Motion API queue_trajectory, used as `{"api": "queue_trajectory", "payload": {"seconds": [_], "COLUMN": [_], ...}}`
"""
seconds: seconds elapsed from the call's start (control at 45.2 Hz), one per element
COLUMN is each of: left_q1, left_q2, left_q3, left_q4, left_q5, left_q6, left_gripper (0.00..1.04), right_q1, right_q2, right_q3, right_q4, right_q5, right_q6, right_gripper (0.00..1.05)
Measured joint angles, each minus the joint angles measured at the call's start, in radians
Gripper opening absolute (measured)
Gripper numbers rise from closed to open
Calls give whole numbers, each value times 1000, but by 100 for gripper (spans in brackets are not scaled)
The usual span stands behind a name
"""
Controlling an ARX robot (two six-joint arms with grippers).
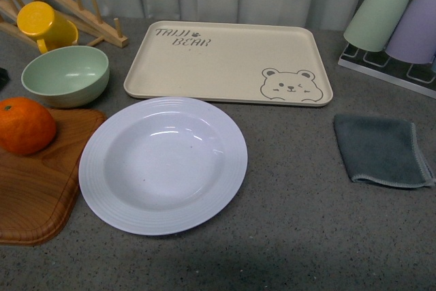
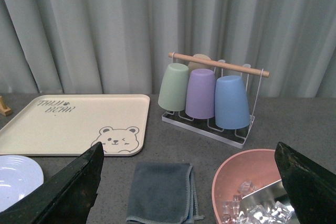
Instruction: Place orange and plate with both arms
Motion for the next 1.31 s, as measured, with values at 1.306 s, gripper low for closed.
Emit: {"api": "queue_trajectory", "payload": {"seconds": [1.306], "left_q1": [154], "left_q2": [626], "left_q3": [311], "left_q4": [102], "left_q5": [-24], "left_q6": [27], "left_gripper": [98], "right_q1": [0], "right_q2": [0], "right_q3": [0], "right_q4": [0], "right_q5": [0], "right_q6": [0], "right_gripper": [95]}}
